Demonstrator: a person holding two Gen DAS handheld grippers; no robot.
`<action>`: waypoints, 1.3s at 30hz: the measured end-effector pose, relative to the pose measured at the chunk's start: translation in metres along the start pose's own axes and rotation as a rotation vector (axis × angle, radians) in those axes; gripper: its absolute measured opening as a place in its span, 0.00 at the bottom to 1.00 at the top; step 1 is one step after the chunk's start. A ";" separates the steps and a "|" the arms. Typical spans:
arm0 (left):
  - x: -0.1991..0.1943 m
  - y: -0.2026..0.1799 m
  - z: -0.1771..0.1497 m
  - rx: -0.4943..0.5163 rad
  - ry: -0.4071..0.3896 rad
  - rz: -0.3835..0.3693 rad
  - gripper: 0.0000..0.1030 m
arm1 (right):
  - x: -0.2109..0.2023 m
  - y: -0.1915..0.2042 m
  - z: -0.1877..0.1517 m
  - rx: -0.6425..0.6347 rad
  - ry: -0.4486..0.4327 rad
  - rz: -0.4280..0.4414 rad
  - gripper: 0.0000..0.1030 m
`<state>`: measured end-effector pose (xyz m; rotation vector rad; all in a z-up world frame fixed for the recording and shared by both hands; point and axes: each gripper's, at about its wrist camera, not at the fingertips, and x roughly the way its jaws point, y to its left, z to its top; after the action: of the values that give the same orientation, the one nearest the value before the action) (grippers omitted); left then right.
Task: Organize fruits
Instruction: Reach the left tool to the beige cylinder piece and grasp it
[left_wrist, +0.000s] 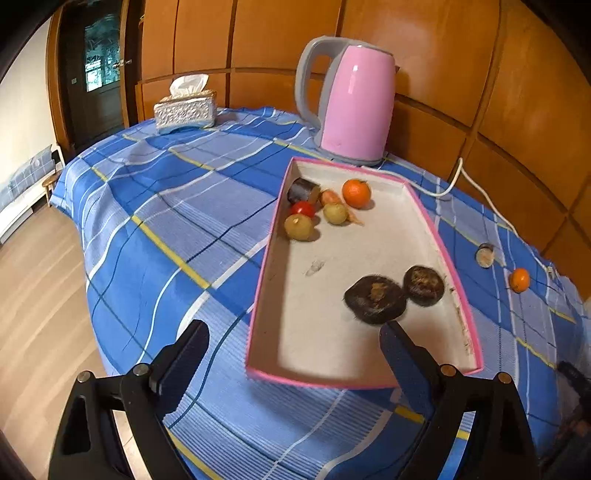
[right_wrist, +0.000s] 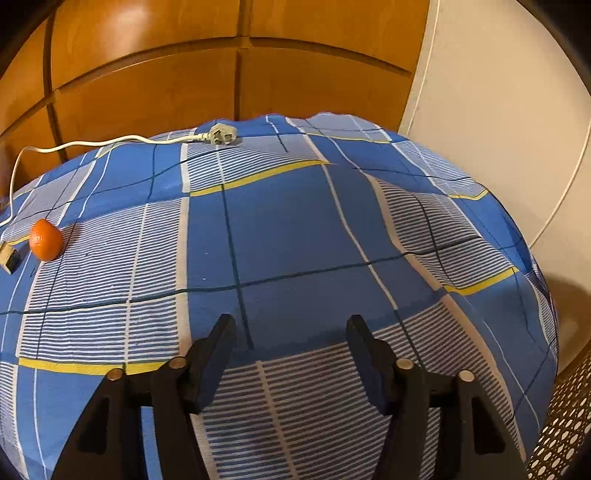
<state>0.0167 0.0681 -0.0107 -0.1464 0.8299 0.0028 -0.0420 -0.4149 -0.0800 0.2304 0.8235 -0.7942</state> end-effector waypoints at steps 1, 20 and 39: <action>-0.001 -0.002 0.002 0.006 -0.006 -0.004 0.91 | 0.000 -0.001 -0.001 0.007 -0.003 0.003 0.63; 0.006 -0.086 0.026 0.209 0.016 -0.111 0.91 | 0.007 -0.005 -0.003 0.062 -0.011 0.015 0.69; 0.035 -0.173 0.051 0.338 0.022 -0.162 0.91 | 0.010 -0.010 -0.002 0.104 -0.013 0.041 0.72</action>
<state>0.0879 -0.0980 0.0202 0.1052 0.8275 -0.2901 -0.0462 -0.4261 -0.0874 0.3333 0.7640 -0.8001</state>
